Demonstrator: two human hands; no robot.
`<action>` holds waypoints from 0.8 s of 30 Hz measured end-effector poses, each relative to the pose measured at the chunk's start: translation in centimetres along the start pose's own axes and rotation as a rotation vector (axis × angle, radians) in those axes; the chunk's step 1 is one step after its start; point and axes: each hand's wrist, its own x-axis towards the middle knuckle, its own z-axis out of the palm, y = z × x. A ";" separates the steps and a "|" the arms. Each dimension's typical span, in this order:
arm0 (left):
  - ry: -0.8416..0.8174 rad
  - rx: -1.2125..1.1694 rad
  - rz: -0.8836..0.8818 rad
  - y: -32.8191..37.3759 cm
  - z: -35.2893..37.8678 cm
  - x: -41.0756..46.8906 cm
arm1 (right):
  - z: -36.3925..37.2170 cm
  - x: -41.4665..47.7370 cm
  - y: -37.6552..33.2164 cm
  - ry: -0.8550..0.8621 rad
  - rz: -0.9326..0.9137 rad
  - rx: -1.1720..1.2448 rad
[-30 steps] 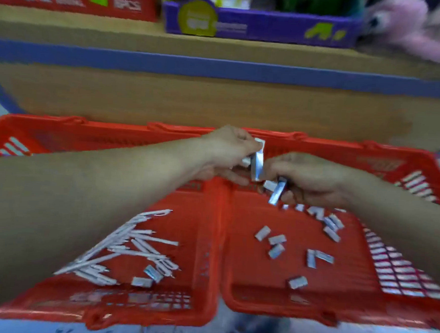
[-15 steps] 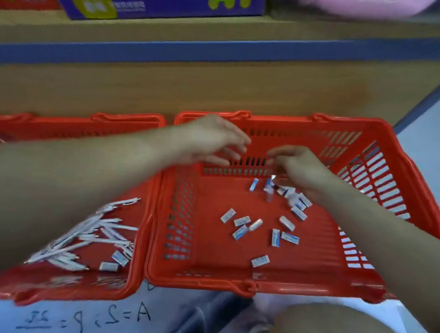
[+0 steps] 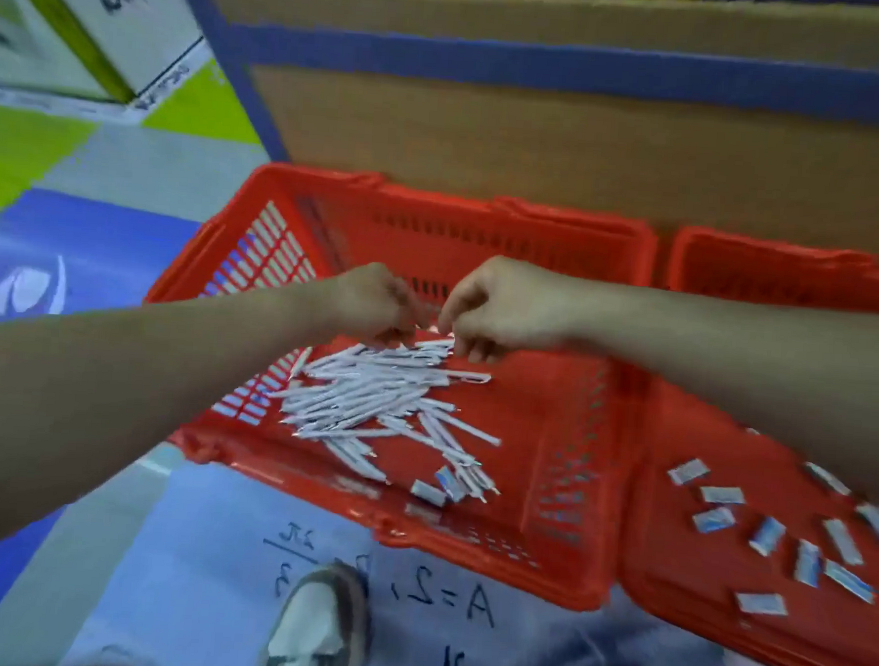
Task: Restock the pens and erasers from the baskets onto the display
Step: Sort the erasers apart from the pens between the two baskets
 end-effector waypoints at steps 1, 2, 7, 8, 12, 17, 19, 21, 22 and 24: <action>-0.058 0.109 0.003 -1.5 0.3 0.7 | 1.3 1.5 -0.4 -0.029 0.028 -0.010; -0.125 0.223 0.013 -2.8 0.8 1.4 | 2.6 2.8 -0.5 -0.065 0.070 -0.022; -0.536 0.362 -0.111 -7.1 3.4 4.2 | 8.4 7.5 1.9 -0.229 0.356 -0.080; -0.606 0.398 -0.117 -7.7 3.9 4.5 | 9.2 8.0 2.9 -0.231 0.399 -0.079; -0.743 0.497 -0.086 -9.5 5.2 5.5 | 12.0 8.9 7.2 -0.222 0.532 -0.036; -0.559 0.534 0.106 -10.4 4.1 7.9 | 11.9 10.2 9.9 0.209 0.314 -0.202; -0.367 0.747 0.311 -11.1 3.6 9.0 | 10.6 10.4 10.5 0.295 0.290 -0.233; -0.225 0.882 0.465 -11.6 3.4 9.6 | 10.0 10.2 11.0 0.383 0.292 -0.295; -0.205 0.903 0.536 -11.5 3.5 9.5 | 9.9 9.9 11.2 0.429 0.295 -0.361; -0.302 0.911 0.700 -11.0 4.9 8.9 | 10.3 8.5 11.3 0.330 0.363 -0.480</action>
